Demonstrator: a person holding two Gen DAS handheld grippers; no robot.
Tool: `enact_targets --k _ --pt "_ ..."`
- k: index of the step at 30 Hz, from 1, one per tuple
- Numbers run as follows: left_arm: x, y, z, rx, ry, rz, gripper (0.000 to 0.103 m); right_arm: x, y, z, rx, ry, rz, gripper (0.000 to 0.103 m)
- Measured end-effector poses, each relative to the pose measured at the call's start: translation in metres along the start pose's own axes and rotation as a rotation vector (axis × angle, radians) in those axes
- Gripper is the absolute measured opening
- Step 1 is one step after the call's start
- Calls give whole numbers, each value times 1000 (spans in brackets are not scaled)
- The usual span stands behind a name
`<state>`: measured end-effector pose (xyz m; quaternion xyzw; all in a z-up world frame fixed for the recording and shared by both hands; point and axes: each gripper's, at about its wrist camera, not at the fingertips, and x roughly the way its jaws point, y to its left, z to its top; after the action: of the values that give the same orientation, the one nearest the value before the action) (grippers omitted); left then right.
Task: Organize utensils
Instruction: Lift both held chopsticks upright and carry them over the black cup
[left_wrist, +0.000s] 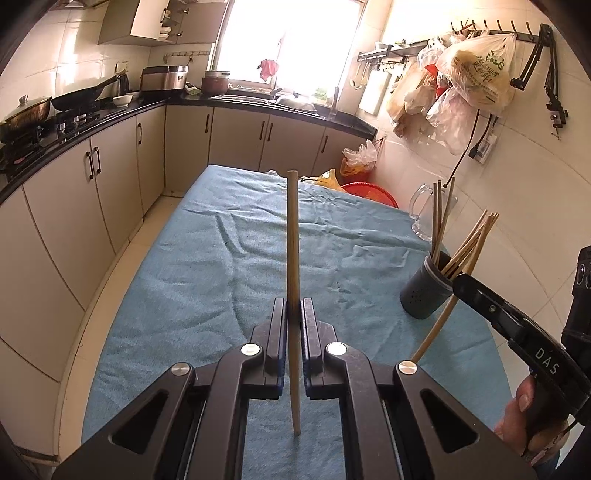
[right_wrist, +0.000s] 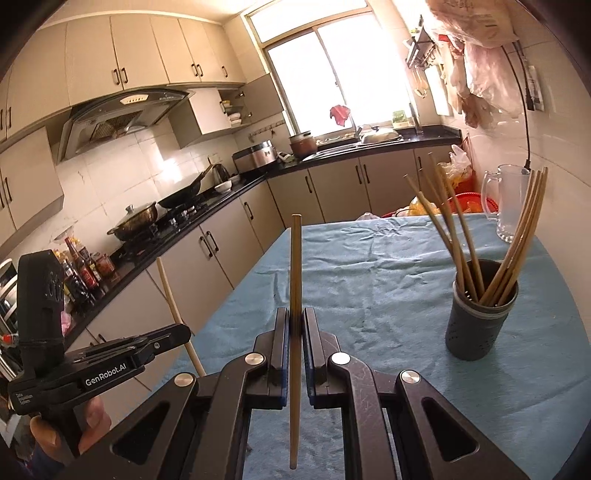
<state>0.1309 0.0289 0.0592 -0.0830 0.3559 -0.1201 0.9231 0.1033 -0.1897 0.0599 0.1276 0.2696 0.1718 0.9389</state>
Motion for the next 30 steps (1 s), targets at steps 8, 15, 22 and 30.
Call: enact_targets --k 8,15,22,30 --pt "1 -8 6 10 -7 -3 6 -11 -11 2 31 -30 -10 7" --pt "4 -17 8 27 -5 -3 6 -17 -22 5 54 -48 -32 7" --pt "6 -23 11 41 -2 -5 6 -22 -33 7 71 -56 -44 7" --pt "8 -31 12 64 5 -9 6 -27 -43 8 87 -63 -52 7"
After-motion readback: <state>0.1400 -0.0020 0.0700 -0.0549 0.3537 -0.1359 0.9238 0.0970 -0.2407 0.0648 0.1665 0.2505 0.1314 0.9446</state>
